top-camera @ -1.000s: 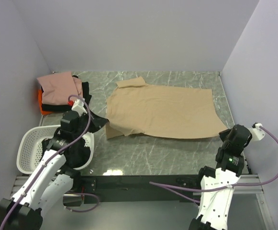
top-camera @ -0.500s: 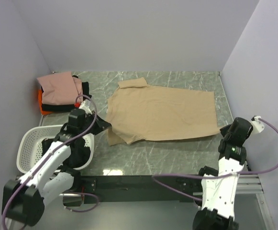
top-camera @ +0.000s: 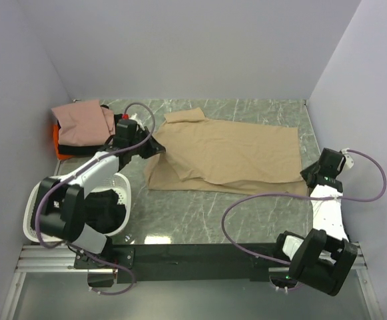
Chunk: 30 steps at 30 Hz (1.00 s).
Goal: Fold and stack the t-shirts
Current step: Fold the tshirt
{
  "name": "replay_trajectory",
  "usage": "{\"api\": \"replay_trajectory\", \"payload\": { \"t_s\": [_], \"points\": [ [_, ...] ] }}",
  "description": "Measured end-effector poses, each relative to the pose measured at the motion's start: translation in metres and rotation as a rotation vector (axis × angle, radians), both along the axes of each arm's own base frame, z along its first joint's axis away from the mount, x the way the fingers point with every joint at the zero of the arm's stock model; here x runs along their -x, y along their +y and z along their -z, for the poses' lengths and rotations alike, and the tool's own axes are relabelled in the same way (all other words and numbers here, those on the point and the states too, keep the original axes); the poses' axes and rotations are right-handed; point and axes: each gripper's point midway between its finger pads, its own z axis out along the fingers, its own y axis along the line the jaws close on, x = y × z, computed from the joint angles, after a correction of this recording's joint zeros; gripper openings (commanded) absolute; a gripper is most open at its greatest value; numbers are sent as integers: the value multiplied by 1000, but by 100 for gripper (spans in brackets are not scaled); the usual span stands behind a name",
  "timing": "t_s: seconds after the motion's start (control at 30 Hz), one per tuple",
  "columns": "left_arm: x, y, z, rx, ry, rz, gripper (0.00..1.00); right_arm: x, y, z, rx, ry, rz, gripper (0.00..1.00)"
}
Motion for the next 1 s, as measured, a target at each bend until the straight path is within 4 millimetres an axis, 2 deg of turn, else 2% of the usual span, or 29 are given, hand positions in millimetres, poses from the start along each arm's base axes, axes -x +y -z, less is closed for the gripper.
{"api": "replay_trajectory", "payload": {
  "t_s": [0.33,0.47,0.57,0.73,1.0],
  "points": [
    [-53,-14,-12,-41,-54,37,0,-31,3,-13,27,-35,-33,0],
    [-71,-19,-12,-56,-62,49,1,-38,2,-8,33,-15,-30,0],
    [-77,-20,-2,-67,-43,52,1,-43,3,0,35,15,-37,0],
    [-75,-16,20,-94,15,40,1,-52,8,12,48,62,-48,0],
    [-79,-8,24,-105,15,5,1,-58,8,17,94,94,-32,0]
  ]
}}
